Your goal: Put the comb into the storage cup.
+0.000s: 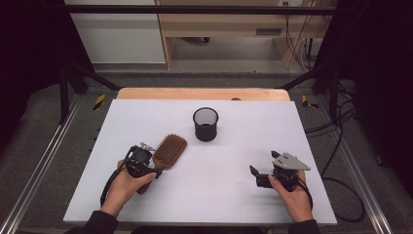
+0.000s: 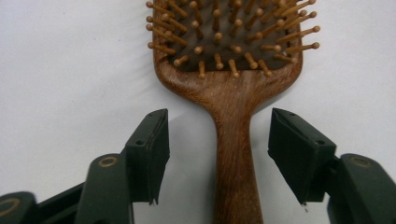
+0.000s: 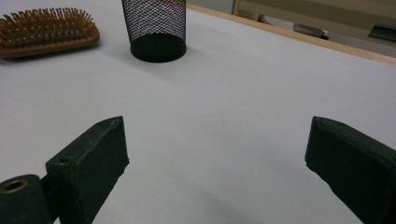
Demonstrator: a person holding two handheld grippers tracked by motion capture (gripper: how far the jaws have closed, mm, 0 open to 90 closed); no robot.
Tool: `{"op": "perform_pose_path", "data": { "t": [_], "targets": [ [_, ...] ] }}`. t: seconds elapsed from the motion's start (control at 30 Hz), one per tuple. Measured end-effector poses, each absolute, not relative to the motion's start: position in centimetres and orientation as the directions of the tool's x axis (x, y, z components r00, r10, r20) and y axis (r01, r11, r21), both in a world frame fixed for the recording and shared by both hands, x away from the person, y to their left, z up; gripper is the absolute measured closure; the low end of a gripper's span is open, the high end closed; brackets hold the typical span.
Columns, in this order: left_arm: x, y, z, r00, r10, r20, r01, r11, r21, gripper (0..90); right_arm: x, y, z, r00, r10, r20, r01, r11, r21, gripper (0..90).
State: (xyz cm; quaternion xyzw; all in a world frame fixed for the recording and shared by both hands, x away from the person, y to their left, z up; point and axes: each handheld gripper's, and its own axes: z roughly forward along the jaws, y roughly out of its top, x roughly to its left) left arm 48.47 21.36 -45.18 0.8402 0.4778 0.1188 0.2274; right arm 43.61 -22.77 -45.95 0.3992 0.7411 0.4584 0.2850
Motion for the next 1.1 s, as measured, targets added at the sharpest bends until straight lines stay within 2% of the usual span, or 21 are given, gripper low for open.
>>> {"op": "perform_pose_path", "data": {
  "t": [0.3, 0.6, 0.8, 1.1],
  "targets": [
    [48.5, 21.1, -45.4, 0.536, 0.843, -0.035, 0.753, -0.459, 0.472, 50.7, 43.6, -22.8, -45.9, -0.520, 0.852, -0.057, 0.329, 0.262, 0.907, 5.9],
    [48.7, 20.8, -45.3, 0.551, 0.834, -0.012, 0.748, -0.488, 0.451, 56.7, 43.5, -22.7, -45.9, -0.521, 0.851, -0.062, 0.325, 0.265, 0.908, 5.9],
    [48.8, 20.5, -45.2, 0.571, 0.821, 0.010, 0.738, -0.519, 0.431, 64.9, 43.6, -22.5, -46.0, -0.528, 0.847, -0.067, 0.328, 0.276, 0.904, 5.9],
    [48.8, 19.9, -45.1, 0.590, 0.806, 0.038, 0.729, -0.552, 0.405, 68.6, 43.6, -22.4, -46.0, -0.532, 0.844, -0.066, 0.330, 0.278, 0.902, 5.9]
  ]
}}
